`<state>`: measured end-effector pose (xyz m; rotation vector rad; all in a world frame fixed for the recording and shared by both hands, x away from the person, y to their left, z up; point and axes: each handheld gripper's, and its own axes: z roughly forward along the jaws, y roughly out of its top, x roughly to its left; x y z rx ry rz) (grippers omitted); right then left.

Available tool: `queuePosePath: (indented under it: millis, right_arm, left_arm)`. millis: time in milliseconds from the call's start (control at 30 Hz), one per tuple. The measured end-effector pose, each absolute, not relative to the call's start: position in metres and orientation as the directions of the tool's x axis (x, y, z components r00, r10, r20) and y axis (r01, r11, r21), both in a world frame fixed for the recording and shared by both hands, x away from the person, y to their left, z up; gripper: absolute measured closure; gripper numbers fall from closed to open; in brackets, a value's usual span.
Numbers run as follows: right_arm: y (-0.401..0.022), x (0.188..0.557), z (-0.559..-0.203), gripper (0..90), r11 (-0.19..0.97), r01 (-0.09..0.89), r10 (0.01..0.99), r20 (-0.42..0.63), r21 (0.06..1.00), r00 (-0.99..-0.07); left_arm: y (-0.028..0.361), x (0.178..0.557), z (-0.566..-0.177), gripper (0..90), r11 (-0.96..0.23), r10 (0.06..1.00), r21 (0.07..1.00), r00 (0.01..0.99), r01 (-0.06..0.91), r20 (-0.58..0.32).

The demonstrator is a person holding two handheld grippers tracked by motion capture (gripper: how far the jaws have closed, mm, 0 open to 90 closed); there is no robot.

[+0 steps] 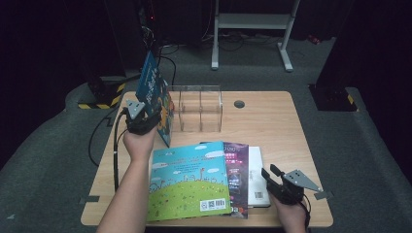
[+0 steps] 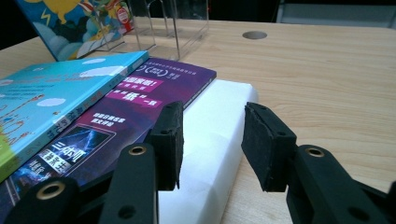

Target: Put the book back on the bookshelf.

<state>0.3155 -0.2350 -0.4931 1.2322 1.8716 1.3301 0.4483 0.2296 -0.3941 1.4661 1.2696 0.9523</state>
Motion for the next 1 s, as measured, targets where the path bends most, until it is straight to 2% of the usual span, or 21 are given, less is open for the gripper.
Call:
queuePosePath:
  millis: [400, 533, 1000]
  right_arm:
    - [-0.234, 0.314, -0.491, 58.4, 0.104, 0.364, 0.885, 0.081, 0.926, -0.458]
    - [-0.234, 0.314, -0.491, 58.4, 0.108, 0.366, 0.883, 0.079, 0.924, -0.462]
    - [-0.234, 0.315, -0.491, 58.3, 0.119, 0.375, 0.869, 0.086, 0.919, -0.487]
  left_arm:
    - [0.235, 0.421, -0.403, 45.0, -0.035, 0.979, 0.945, 0.203, 0.326, -0.034]
    - [0.238, 0.409, -0.409, 46.1, -0.039, 0.982, 0.940, 0.187, 0.340, -0.027]
    - [0.251, 0.380, -0.449, 43.9, -0.043, 0.977, 0.906, 0.209, 0.422, -0.051]
